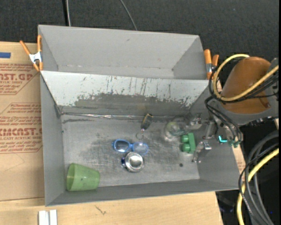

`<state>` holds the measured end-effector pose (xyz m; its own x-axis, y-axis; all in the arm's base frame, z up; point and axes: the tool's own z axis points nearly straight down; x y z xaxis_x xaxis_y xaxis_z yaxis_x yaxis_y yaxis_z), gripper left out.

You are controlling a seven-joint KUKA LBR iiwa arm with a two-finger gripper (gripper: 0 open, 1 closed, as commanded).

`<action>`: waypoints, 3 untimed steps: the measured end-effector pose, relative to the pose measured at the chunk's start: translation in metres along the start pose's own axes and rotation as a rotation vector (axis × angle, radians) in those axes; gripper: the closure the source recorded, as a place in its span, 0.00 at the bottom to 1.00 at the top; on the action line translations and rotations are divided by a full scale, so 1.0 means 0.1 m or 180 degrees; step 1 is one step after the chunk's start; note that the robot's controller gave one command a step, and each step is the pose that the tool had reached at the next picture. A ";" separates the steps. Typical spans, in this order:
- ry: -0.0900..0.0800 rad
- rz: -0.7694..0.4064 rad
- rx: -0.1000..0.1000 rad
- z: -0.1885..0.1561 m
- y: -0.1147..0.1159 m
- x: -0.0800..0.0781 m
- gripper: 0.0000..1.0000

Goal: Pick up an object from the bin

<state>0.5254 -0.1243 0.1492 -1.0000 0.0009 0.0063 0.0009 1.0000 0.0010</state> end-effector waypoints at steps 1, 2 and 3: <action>-0.0052 -0.0548 0.0007 0.73 0.71 -0.51 0.00; -0.0044 -0.0920 0.0035 0.72 1.45 -0.64 0.00; -0.0107 -0.0511 -0.0004 0.72 1.37 -0.49 0.00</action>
Offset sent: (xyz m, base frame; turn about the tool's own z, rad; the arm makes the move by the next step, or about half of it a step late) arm 0.0476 0.0686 -0.0742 -0.1688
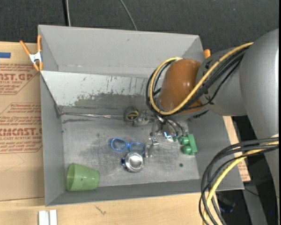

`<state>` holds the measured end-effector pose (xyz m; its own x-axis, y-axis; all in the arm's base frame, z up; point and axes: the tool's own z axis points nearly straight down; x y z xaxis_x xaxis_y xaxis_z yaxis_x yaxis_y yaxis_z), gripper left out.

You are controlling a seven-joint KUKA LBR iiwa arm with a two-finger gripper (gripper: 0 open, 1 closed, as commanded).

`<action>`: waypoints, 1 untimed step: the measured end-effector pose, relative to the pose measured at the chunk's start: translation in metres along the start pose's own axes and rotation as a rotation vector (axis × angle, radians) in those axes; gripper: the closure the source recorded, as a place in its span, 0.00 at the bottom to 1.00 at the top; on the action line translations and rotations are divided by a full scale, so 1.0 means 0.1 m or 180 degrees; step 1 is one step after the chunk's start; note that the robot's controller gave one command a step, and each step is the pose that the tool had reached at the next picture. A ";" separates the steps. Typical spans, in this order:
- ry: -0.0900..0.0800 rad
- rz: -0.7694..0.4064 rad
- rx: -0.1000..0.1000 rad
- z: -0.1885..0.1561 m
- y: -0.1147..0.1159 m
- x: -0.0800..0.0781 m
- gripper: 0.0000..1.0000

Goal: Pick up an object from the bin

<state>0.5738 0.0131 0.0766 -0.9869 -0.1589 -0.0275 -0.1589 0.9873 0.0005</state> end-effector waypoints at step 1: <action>0.0027 0.0067 0.0004 0.00 0.69 -0.04 0.00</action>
Offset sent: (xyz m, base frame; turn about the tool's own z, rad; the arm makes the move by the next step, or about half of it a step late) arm -0.0119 0.0654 -0.0051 0.0235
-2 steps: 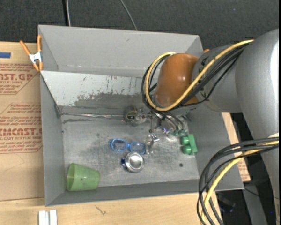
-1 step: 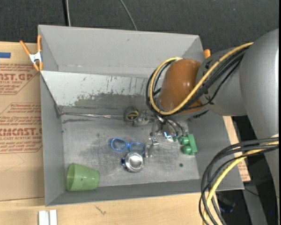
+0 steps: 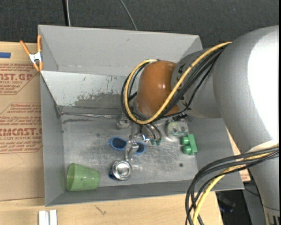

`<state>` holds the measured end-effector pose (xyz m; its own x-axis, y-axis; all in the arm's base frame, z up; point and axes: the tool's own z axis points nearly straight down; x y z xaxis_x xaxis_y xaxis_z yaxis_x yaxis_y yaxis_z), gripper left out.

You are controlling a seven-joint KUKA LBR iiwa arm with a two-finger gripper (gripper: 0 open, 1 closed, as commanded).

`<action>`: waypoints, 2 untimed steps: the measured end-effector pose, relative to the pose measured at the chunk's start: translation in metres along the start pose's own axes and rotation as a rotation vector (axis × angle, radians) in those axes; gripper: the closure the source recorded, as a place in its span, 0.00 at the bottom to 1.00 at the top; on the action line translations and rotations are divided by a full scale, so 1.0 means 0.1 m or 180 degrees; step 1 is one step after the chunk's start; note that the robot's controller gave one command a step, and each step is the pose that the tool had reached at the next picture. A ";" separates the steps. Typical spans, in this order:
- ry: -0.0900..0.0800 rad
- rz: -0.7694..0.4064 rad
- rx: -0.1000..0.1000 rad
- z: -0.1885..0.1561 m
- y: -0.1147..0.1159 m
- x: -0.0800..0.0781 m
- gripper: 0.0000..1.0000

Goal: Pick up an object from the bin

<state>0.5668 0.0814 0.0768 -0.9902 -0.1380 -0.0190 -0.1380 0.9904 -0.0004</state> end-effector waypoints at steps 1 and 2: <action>-0.0012 0.0006 -0.0003 -0.02 -0.02 -0.02 1.00; -0.0005 0.0007 -0.0002 -0.02 -0.02 -0.01 1.00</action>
Offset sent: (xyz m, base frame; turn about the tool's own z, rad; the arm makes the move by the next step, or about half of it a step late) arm 0.0000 0.0000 0.0000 0.0000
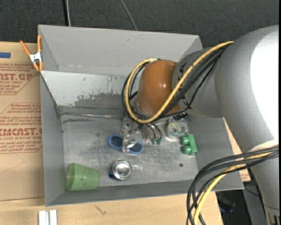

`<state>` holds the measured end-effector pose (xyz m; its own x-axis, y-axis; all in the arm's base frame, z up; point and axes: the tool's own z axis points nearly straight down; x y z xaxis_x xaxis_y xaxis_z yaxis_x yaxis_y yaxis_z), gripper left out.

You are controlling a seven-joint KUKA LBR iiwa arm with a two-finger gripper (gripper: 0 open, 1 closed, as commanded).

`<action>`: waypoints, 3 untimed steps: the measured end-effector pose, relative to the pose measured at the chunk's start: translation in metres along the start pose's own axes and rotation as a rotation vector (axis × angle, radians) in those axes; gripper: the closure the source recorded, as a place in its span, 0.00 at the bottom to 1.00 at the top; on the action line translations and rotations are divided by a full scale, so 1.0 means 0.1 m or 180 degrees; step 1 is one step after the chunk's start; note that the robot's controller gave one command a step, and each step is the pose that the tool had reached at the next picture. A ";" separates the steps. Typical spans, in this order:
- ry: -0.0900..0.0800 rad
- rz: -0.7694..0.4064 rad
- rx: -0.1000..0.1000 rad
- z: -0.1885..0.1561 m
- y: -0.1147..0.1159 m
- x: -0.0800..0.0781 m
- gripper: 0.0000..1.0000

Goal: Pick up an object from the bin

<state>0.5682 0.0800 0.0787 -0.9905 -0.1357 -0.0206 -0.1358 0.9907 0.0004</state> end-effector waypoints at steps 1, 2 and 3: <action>0.0013 -0.0001 0.0002 0.01 0.00 0.01 1.00; 0.0015 0.0000 0.0003 0.01 0.00 0.01 1.00; 0.0017 0.0000 0.0003 0.02 0.00 0.02 1.00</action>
Offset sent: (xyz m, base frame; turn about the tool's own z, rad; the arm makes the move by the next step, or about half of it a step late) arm 0.0000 0.0000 0.0000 0.0000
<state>0.5667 0.0794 0.0771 -0.9906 -0.1357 -0.0151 -0.1358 0.9907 -0.0006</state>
